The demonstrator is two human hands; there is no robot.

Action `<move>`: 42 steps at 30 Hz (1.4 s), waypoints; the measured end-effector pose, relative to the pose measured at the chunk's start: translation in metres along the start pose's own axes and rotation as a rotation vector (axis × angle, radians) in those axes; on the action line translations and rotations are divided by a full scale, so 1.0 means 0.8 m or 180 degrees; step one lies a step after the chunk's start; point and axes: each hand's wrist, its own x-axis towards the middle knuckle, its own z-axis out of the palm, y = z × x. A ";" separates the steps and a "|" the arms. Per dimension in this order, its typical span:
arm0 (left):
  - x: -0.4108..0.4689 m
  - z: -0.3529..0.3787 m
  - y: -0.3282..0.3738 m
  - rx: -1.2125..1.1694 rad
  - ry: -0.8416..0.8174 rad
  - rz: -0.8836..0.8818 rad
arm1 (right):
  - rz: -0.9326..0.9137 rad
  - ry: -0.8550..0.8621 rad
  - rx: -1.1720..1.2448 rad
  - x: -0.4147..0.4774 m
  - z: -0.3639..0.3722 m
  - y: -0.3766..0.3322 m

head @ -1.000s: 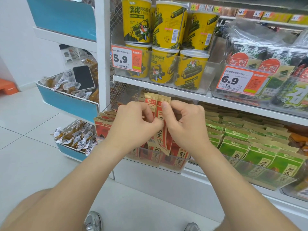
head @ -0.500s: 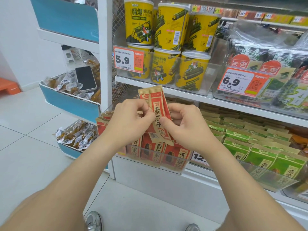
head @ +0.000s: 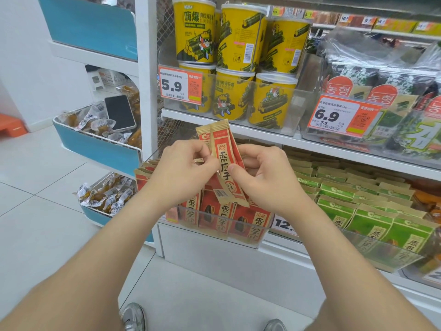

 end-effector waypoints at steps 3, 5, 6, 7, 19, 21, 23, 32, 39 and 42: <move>0.002 0.000 -0.003 -0.0044 0.0025 0.0004 | -0.0027 0.0109 0.0007 -0.001 0.003 -0.003; 0.002 0.000 -0.003 -0.0053 0.0052 0.0015 | -0.0019 0.0152 0.0003 -0.002 0.004 -0.006; 0.002 0.000 -0.003 -0.0052 0.0055 0.0009 | -0.0008 0.0163 -0.0017 -0.002 0.005 -0.007; 0.002 0.000 -0.003 -0.0048 0.0068 0.0006 | 0.0007 0.0174 -0.0045 -0.001 0.005 -0.008; -0.007 0.003 0.014 -0.1668 -0.0046 -0.0715 | 0.0261 0.0979 0.1509 -0.006 0.002 -0.032; -0.003 -0.002 0.014 -0.2072 -0.0198 -0.0869 | 0.0072 0.0952 0.1150 -0.006 0.000 -0.028; -0.002 -0.006 0.010 -0.2302 -0.0301 -0.0829 | -0.0019 0.1023 0.0817 -0.005 -0.001 -0.024; 0.000 -0.009 0.011 -0.2700 0.0298 -0.0539 | -0.0003 0.0708 -0.0783 -0.007 -0.008 -0.008; -0.008 -0.010 0.017 -0.2541 0.0441 -0.0202 | 0.0210 0.1015 -0.1002 -0.007 0.002 -0.008; -0.011 -0.004 0.018 -0.2197 0.0313 -0.0051 | 0.0298 0.0951 -0.1228 -0.005 0.002 -0.009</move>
